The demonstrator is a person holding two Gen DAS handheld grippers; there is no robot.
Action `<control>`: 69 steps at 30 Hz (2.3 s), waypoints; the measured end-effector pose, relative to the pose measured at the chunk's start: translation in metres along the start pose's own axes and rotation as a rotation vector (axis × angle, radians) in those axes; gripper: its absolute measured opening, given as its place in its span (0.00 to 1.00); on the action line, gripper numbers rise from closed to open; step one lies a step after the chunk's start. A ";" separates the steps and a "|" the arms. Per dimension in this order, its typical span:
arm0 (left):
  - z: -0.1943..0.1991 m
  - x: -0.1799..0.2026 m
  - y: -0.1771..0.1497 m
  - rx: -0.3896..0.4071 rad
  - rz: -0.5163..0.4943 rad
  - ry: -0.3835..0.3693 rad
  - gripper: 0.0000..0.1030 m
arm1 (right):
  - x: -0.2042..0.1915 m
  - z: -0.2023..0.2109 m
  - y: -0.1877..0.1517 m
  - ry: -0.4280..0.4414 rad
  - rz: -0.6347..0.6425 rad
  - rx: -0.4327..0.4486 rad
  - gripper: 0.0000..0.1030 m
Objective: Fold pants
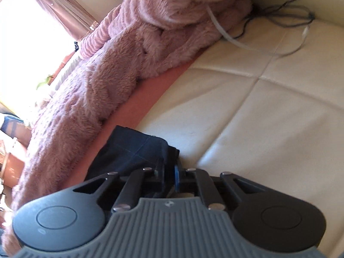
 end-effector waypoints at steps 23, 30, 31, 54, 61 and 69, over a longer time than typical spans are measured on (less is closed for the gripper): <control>0.027 0.007 -0.038 -0.022 0.072 -0.197 0.55 | -0.052 0.063 -0.025 -0.062 0.463 -0.063 0.37; 0.014 0.003 -0.050 0.052 0.162 -0.191 0.46 | -0.134 0.056 -0.127 0.152 0.696 -0.204 0.22; 0.013 0.000 -0.049 0.065 0.169 -0.183 0.39 | -0.143 0.057 -0.143 0.184 0.727 -0.228 0.22; 0.206 0.215 -0.116 0.543 -0.464 -0.406 0.02 | -0.207 0.077 -0.254 0.381 0.927 -0.355 0.18; 0.182 0.299 -0.267 0.475 -0.840 -0.422 0.02 | -0.208 0.093 -0.256 0.418 0.911 -0.359 0.18; 0.101 0.277 -0.405 0.204 -1.136 -0.343 0.02 | -0.187 0.106 -0.263 0.397 0.876 -0.403 0.19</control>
Point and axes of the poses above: each gripper's, at about its wrist camera, not at the fingertips, and z roughly against the way its jaws point, x to its right, y to its top, the point moved 9 cm from there along -z, roughly the way its jaws point, and after that the axes turned 5 degrees about y, right-handed, at the moved point
